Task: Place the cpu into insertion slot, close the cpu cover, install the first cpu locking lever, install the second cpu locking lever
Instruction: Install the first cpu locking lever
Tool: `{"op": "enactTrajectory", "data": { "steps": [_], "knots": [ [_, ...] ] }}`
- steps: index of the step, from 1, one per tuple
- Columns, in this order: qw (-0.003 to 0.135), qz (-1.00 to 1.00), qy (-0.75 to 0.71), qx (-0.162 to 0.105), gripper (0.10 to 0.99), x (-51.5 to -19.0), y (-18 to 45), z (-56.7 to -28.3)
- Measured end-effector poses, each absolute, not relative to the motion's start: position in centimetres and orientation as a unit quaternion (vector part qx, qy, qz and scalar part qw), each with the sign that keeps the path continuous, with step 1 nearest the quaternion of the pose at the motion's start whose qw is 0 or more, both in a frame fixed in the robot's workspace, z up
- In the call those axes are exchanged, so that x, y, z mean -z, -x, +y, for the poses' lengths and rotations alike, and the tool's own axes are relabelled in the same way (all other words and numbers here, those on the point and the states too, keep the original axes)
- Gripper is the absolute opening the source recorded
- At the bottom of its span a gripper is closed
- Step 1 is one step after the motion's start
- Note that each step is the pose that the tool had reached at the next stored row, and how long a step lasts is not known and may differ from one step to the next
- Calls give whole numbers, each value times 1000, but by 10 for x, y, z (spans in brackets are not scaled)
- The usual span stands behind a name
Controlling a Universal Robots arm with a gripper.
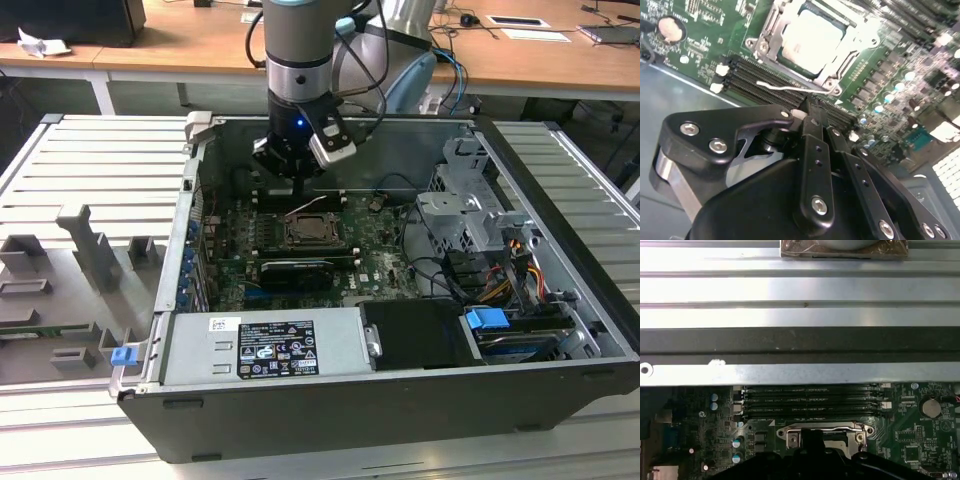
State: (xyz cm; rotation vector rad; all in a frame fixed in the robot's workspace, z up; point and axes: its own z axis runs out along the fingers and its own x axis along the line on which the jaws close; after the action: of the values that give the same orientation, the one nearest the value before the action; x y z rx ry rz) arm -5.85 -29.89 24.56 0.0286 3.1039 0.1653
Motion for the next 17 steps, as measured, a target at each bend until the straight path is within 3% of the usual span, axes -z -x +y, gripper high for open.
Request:
{"op": "enactTrajectory", "data": {
  "steps": [17],
  "knots": [
    [16,998,-4,-54,106,-232,58,-299]
  ]
}}
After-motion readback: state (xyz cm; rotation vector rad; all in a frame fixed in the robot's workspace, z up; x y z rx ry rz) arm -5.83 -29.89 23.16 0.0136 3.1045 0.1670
